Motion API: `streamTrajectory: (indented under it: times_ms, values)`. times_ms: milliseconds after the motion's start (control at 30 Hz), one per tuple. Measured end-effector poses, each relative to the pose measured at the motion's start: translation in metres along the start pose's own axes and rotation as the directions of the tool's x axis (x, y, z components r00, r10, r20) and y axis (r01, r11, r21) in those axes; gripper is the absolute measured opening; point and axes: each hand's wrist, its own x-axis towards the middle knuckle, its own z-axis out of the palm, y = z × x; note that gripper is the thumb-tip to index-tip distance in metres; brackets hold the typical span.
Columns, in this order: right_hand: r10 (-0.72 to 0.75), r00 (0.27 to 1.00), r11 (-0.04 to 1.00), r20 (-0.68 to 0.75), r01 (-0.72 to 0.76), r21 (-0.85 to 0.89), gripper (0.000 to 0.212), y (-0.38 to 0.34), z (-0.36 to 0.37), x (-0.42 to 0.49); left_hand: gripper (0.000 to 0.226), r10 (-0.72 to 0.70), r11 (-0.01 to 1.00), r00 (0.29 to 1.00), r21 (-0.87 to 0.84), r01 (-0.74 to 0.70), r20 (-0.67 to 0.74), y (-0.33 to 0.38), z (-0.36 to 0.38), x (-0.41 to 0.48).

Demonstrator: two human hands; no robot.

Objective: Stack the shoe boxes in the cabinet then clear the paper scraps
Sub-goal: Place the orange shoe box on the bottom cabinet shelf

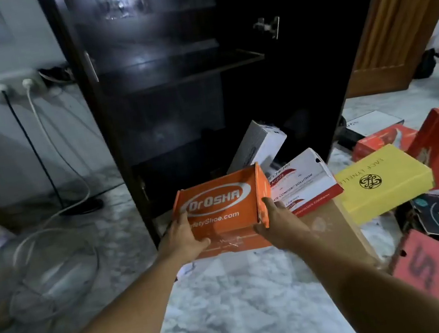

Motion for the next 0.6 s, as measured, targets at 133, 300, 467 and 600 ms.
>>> streamTrajectory:
  times_ms: [133,300,467,600]
  values:
    - [0.039,0.999,0.996,0.012,-0.04,0.075,0.101,0.017,0.031,0.031,0.14,-0.087,0.979,0.994,-0.181,0.098,0.069,-0.016,0.03,0.026]
    - [-0.005,0.999,0.997,-0.044,0.008,0.071,0.115,0.028,0.06,0.056,0.147,-0.159,0.94,0.974,-0.278,0.198,0.159,-0.029,0.055,0.053]
    - [0.015,0.997,0.997,-0.076,-0.009,0.077,0.1,0.031,0.072,0.061,0.135,-0.205,0.913,0.958,-0.313,0.261,0.199,-0.038,0.073,0.064]
    - [0.005,0.993,0.996,-0.114,0.005,0.085,0.083,0.03,0.068,0.062,0.129,-0.247,0.89,0.956,-0.353,0.289,0.161,-0.045,0.075,0.072]
